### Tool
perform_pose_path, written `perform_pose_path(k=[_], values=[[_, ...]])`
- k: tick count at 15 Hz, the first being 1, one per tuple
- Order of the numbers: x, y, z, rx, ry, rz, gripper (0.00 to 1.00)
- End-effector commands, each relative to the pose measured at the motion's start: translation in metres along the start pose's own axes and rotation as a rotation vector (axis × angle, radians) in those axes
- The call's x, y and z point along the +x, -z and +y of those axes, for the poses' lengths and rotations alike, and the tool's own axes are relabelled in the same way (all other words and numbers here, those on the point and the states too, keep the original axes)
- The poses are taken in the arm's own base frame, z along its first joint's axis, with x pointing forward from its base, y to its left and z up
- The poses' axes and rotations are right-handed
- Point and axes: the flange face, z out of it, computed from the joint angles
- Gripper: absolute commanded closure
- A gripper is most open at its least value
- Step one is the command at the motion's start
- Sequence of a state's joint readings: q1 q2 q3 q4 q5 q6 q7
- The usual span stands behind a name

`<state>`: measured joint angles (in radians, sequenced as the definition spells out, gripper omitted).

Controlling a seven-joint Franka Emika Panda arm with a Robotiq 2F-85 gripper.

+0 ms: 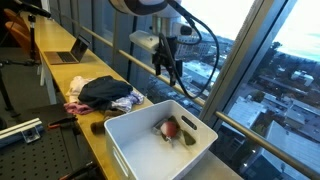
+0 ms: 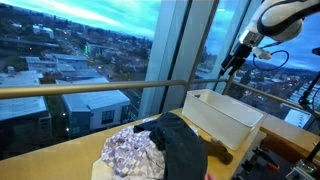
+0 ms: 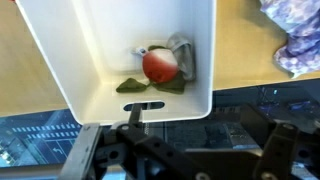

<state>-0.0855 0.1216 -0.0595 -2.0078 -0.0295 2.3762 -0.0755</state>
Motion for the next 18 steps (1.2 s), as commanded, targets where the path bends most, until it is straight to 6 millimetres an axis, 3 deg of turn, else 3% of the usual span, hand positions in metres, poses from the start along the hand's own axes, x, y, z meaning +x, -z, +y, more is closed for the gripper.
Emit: perform_pose_path(k=[1,8,13,18], values=[[0.03,-0.038,0.033,0.015,-0.002,-0.021,0.0],[0.073,-0.141,0.064,0.046,-0.031,-0.098,0.0],[0.069,-0.205,0.057,0.07,-0.049,-0.178,0.0],[0.071,-0.24,0.048,0.115,-0.07,-0.227,0.0]])
